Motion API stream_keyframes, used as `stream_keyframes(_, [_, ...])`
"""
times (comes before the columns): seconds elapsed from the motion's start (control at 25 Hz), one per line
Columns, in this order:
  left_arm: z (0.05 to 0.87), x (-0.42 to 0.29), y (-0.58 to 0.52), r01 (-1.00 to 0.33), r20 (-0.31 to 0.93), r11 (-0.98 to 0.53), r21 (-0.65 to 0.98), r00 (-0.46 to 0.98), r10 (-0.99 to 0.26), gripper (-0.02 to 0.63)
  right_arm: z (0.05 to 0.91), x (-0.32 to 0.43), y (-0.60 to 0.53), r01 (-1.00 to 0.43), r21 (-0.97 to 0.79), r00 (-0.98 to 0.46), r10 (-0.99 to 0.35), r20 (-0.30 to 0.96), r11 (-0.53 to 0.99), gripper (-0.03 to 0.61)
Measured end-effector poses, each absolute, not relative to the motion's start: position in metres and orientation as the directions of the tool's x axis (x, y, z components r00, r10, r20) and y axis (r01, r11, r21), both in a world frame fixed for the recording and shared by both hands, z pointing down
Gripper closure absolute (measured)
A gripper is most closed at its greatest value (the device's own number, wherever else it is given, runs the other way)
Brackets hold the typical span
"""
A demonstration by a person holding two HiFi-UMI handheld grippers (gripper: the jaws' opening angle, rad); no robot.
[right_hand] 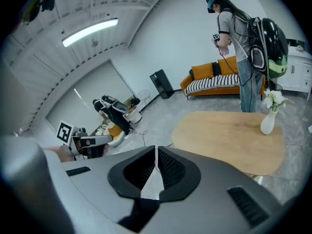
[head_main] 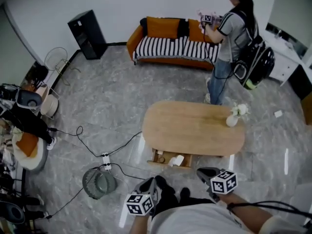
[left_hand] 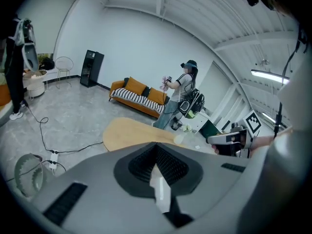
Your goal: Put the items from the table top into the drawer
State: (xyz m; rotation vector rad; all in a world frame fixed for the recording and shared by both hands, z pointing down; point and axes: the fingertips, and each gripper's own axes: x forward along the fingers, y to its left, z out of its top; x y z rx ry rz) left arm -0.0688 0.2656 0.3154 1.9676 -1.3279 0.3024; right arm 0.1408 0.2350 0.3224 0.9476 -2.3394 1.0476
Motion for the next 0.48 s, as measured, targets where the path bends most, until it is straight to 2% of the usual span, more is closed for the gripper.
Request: stream_keyframes(0.48, [0.282, -0.051, 0.325, -0.885, 0.519, -0.207, 0.418, 0.419, -0.744, 0.614, 0.309, 0.156, 0.293, -0.721, -0.474, -0.690, -0.457, 0.562, 0.506, 0.538])
